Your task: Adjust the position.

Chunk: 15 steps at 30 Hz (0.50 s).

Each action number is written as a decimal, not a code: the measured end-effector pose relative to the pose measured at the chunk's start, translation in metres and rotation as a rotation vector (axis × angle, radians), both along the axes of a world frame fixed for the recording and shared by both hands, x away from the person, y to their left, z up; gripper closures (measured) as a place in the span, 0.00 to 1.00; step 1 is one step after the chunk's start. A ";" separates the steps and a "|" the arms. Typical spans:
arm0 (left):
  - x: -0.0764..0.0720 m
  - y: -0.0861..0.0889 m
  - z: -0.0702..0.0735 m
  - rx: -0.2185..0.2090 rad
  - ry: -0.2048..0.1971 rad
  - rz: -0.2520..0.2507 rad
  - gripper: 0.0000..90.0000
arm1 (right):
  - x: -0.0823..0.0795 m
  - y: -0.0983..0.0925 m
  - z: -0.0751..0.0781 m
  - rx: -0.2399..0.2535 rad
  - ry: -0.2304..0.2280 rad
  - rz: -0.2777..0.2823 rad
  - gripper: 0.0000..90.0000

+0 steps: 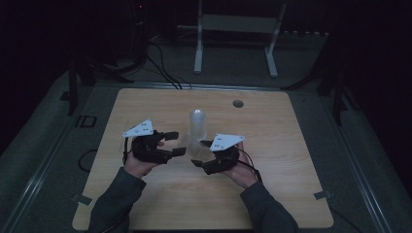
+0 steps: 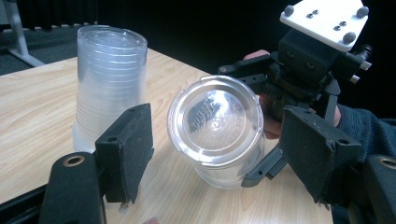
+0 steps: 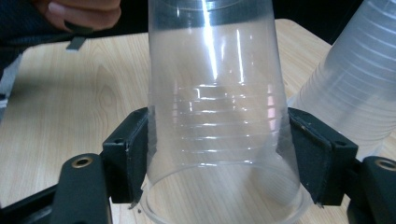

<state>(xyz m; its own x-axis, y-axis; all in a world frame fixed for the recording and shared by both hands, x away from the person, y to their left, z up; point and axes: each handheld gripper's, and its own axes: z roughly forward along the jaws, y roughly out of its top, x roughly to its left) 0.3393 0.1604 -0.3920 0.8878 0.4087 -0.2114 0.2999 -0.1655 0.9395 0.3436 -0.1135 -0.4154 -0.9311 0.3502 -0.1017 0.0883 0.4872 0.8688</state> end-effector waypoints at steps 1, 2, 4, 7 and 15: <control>0.000 0.000 0.000 0.004 -0.001 -0.001 0.29 | 0.000 0.000 0.000 -0.009 -0.001 0.003 0.31; 0.000 0.000 0.000 0.009 -0.003 -0.001 0.29 | 0.000 0.000 0.001 -0.015 -0.003 0.004 0.31; 0.000 0.000 0.000 0.013 -0.005 -0.003 0.29 | 0.001 -0.001 0.002 -0.031 -0.010 0.006 0.31; 0.000 0.000 0.000 0.018 -0.007 -0.008 0.29 | 0.002 -0.002 0.002 -0.046 -0.013 0.007 0.31; -0.001 -0.003 -0.001 0.062 -0.011 -0.034 0.28 | 0.002 -0.003 0.002 -0.104 -0.015 0.027 0.31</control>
<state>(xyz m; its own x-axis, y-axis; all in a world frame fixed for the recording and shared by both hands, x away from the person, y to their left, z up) 0.3383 0.1578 -0.3935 0.9035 0.3906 -0.1766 0.2829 -0.2338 0.9302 0.3455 -0.1169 -0.4132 -0.9382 0.3116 -0.1505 0.0609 0.5769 0.8146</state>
